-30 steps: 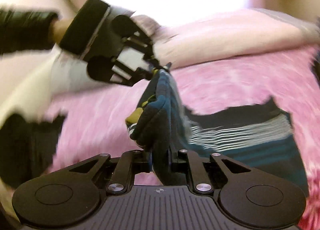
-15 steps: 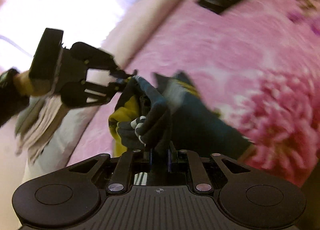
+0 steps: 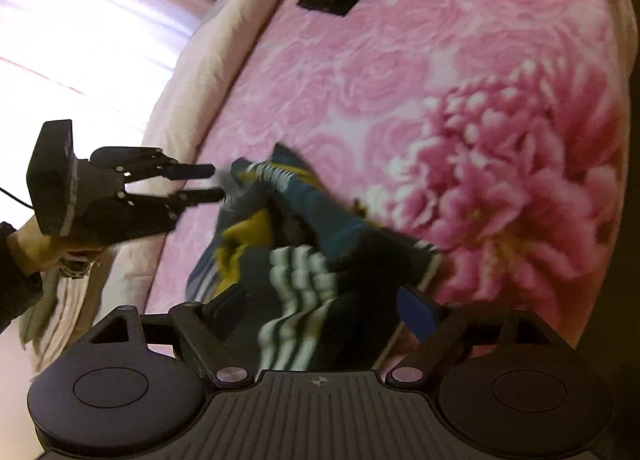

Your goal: Fold clothes

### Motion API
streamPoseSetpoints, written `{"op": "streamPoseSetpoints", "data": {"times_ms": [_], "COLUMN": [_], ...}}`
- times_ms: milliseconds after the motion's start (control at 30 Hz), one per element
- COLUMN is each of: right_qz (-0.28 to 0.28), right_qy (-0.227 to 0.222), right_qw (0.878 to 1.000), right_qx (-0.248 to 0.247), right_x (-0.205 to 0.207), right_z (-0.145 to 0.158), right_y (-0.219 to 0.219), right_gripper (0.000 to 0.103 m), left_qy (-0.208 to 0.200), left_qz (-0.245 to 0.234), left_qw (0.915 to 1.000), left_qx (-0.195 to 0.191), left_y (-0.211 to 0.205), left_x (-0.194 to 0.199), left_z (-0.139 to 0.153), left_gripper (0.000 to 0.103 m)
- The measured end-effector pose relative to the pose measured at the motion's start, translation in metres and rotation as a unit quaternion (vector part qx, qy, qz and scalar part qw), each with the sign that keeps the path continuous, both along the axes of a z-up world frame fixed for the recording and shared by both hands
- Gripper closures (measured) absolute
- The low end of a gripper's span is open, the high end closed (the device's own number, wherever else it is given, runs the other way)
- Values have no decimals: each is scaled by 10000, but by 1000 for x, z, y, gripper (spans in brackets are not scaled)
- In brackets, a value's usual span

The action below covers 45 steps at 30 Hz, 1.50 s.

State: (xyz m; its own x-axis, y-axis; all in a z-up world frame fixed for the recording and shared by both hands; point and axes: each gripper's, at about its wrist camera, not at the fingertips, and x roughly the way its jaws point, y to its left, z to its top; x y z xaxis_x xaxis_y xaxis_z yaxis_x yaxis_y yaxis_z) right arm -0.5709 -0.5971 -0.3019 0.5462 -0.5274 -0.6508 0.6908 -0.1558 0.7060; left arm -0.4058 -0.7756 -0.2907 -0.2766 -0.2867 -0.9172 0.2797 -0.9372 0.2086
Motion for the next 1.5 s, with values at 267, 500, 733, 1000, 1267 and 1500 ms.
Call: {"op": "streamPoseSetpoints", "data": {"times_ms": [267, 500, 733, 1000, 1267, 1500], "right_qz": [-99, -240, -303, -567, -565, -826], "right_qy": [-54, 186, 253, 103, 126, -84], "right_qw": [9997, 9986, 9988, 9976, 9969, 9950], "right_qx": [205, 443, 274, 382, 531, 551], "right_x": [34, 32, 21, 8, 1, -12], "right_z": [-20, -16, 6, -3, -19, -33], "right_y": [-23, -28, -28, -22, -12, -16], "right_gripper": [18, 76, 85, 85, 85, 85], "left_qy": [709, 698, 768, 831, 1071, 1199], "left_qz": [1534, 1609, 1426, 1507, 2301, 2490], "left_qw": [9824, 9804, 9838, 9832, 9644, 9560], "left_qx": [798, 900, 765, 610, 748, 980], "left_y": [16, 32, 23, 17, -26, -61], "left_x": [44, 35, 26, 20, 25, 9], "left_z": [-6, -41, -43, -38, -52, -75], "left_gripper": [77, 77, 76, 74, 74, 72]}}
